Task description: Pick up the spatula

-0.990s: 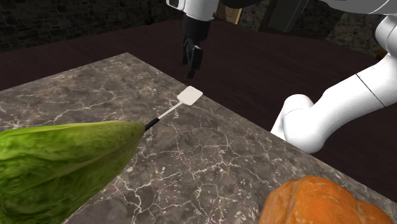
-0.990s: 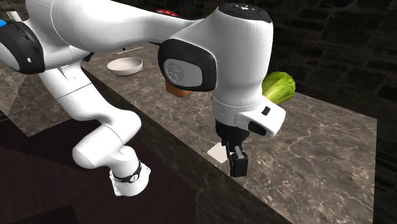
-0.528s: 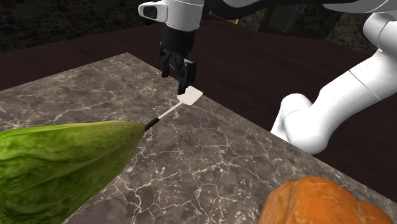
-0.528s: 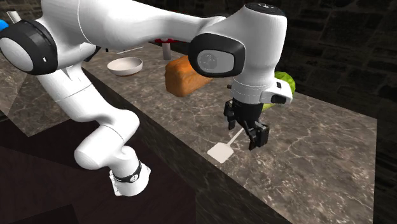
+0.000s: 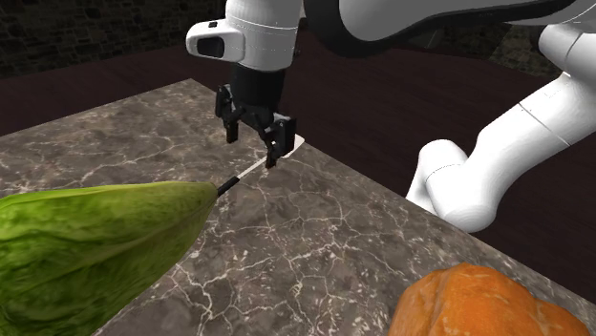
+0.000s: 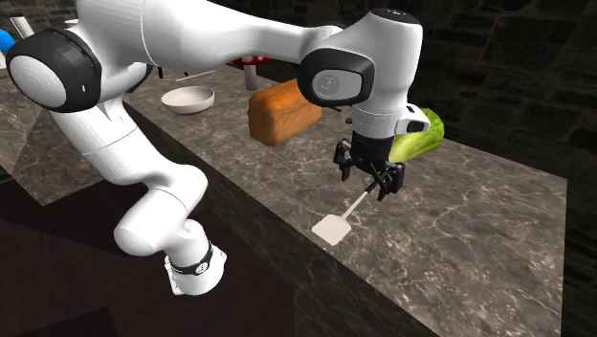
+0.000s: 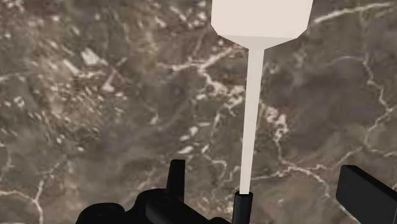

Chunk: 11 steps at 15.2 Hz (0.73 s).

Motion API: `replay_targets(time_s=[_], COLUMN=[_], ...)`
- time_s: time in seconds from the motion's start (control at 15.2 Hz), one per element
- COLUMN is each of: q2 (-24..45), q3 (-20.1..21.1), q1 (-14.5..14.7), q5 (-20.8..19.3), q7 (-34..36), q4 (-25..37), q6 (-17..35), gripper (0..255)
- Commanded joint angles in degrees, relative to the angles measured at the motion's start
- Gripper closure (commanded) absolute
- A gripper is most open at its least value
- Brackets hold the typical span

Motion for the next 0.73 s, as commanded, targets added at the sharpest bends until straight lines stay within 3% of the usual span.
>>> replay_targets(time_s=[0.0, 0.33, 0.4, 0.66], q2=[-0.15, 0.03, 0.07, 0.12], q3=[0.04, 0.18, 0.19, 0.17], q1=[0.09, 0.16, 0.16, 0.14], q5=[0.09, 0.20, 0.19, 0.18], q7=[-0.35, -0.50, -0.49, -0.52], q4=[-1.60, -4.19, -4.15, -4.15], q6=[1.45, 4.21, 4.22, 4.26], gripper=[0, 0, 255, 255])
